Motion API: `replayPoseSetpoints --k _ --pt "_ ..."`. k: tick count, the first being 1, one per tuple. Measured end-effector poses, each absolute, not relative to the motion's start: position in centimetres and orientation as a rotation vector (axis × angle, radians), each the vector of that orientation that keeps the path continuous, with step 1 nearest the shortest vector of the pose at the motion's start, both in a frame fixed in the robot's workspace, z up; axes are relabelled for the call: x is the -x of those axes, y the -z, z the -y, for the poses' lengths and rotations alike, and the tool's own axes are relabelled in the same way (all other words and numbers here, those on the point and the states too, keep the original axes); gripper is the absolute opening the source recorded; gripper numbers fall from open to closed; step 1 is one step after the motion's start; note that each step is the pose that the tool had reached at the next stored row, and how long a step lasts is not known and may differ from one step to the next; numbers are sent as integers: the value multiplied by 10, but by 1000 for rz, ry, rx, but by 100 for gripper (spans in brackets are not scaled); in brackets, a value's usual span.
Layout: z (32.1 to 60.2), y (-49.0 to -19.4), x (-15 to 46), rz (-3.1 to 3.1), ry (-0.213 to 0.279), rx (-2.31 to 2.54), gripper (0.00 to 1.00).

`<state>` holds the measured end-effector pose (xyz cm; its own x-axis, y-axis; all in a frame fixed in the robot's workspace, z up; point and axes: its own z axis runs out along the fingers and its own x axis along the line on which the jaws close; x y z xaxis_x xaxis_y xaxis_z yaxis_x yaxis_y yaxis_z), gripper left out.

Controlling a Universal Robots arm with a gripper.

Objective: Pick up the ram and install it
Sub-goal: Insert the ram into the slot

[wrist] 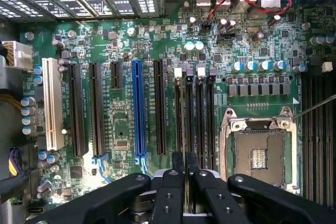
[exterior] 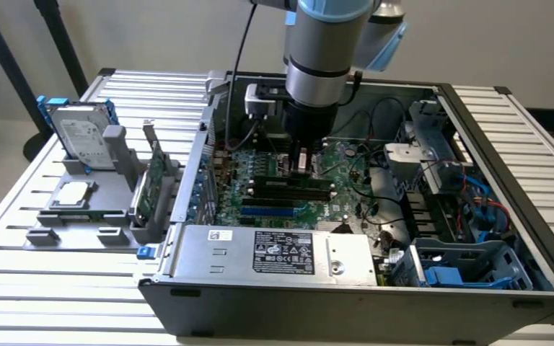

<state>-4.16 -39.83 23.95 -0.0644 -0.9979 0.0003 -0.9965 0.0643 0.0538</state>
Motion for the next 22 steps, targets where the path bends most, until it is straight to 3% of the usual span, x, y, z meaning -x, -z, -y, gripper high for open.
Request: replayPoseSetpoints --k 22 --pt "399 -233 41 2262 60 -2127 14"
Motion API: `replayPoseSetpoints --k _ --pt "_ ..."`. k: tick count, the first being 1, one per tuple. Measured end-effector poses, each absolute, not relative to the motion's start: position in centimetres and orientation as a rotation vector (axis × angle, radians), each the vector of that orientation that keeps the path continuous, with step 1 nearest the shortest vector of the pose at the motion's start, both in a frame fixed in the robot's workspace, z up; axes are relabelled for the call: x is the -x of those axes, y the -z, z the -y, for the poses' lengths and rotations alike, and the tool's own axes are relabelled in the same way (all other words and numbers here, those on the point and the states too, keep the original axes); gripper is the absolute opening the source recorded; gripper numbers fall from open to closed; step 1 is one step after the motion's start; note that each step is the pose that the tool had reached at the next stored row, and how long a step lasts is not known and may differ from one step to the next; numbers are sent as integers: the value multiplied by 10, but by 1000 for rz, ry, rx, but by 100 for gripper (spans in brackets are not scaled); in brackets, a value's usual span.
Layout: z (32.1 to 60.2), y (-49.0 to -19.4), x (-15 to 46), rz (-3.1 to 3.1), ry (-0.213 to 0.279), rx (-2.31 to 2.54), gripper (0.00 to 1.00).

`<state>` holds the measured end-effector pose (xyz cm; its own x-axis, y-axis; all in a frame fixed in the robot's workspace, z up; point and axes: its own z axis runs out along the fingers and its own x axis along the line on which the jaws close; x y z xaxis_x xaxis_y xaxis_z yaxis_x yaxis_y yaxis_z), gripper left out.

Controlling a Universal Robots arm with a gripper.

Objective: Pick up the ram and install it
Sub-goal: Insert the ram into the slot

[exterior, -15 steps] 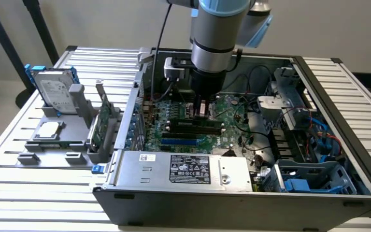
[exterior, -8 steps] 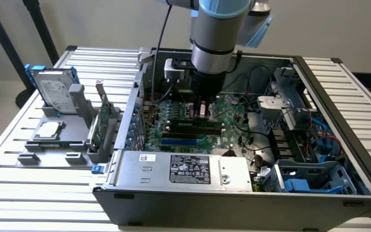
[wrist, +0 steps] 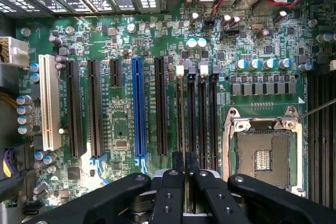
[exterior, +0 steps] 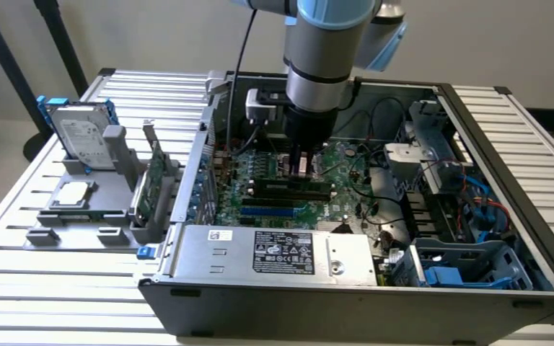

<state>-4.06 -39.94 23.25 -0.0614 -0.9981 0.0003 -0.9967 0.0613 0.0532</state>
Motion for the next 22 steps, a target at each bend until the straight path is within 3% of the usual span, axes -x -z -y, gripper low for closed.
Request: replayPoseSetpoints --k 22 --pt "400 -228 40 2261 60 -2127 14"
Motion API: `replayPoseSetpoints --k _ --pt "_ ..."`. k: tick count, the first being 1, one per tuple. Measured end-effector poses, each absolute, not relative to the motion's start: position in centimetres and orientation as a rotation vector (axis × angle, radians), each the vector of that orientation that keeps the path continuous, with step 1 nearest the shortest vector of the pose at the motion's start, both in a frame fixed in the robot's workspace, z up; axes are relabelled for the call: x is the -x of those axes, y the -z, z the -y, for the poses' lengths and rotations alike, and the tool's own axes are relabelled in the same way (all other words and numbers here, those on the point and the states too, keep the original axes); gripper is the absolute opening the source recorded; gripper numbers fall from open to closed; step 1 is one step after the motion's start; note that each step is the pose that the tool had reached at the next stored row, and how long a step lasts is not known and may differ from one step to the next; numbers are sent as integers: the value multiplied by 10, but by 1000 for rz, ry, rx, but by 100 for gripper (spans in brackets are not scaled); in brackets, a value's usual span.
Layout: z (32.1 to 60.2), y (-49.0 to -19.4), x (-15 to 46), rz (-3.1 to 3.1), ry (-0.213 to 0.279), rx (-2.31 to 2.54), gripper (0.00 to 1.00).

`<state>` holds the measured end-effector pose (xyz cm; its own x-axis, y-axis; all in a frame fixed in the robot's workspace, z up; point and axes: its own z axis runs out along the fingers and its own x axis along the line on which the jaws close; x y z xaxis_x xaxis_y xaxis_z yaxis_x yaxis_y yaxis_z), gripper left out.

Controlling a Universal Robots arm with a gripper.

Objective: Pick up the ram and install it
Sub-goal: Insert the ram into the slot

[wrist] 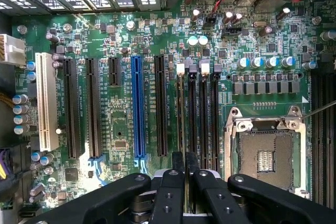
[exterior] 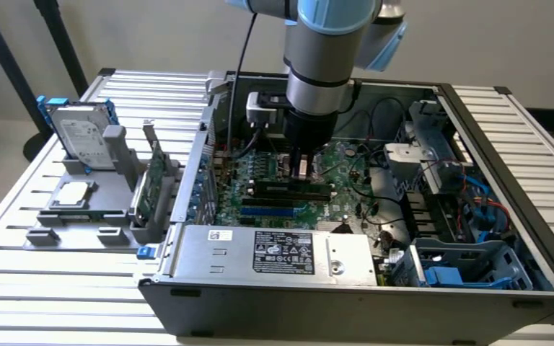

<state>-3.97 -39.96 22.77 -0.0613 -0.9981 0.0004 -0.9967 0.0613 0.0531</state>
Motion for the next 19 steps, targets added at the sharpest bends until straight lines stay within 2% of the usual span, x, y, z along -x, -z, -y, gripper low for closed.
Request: replayPoseSetpoints --k 19 --pt "400 -227 38 2267 60 -2121 14"
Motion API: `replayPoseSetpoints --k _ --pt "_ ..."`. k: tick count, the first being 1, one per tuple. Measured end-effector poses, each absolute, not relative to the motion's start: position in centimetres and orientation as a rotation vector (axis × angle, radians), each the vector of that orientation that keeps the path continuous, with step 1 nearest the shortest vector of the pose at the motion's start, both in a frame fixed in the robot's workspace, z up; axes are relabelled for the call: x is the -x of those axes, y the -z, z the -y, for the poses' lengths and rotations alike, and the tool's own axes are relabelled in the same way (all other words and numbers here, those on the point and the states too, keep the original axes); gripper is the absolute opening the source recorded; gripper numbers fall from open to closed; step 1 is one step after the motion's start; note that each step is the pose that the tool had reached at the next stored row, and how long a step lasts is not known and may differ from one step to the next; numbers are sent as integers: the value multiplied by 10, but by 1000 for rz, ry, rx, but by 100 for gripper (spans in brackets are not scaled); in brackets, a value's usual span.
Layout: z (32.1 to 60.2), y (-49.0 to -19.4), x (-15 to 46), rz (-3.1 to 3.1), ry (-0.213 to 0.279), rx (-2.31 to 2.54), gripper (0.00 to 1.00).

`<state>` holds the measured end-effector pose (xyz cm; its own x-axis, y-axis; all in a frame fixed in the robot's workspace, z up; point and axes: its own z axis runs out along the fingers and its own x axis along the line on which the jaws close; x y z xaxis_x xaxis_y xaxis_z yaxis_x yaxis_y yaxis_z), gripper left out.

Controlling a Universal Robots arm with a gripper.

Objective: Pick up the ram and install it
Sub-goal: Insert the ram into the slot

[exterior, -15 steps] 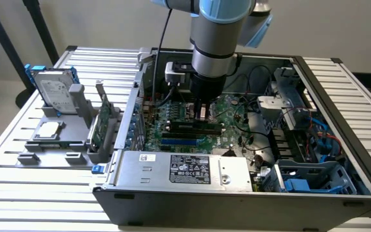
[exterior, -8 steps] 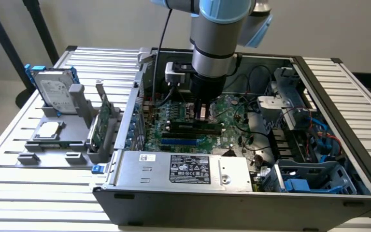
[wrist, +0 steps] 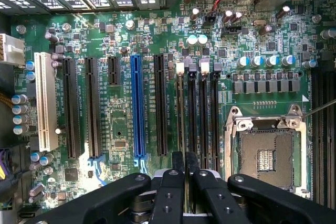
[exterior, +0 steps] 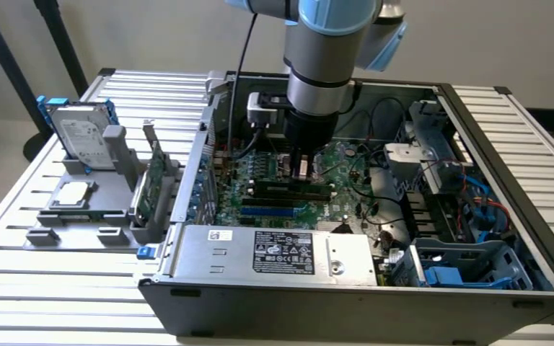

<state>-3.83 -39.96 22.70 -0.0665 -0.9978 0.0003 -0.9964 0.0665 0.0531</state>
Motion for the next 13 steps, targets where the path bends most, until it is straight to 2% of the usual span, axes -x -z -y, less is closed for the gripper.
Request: replayPoseSetpoints --k 13 --pt "400 -227 38 2269 60 -2119 14"
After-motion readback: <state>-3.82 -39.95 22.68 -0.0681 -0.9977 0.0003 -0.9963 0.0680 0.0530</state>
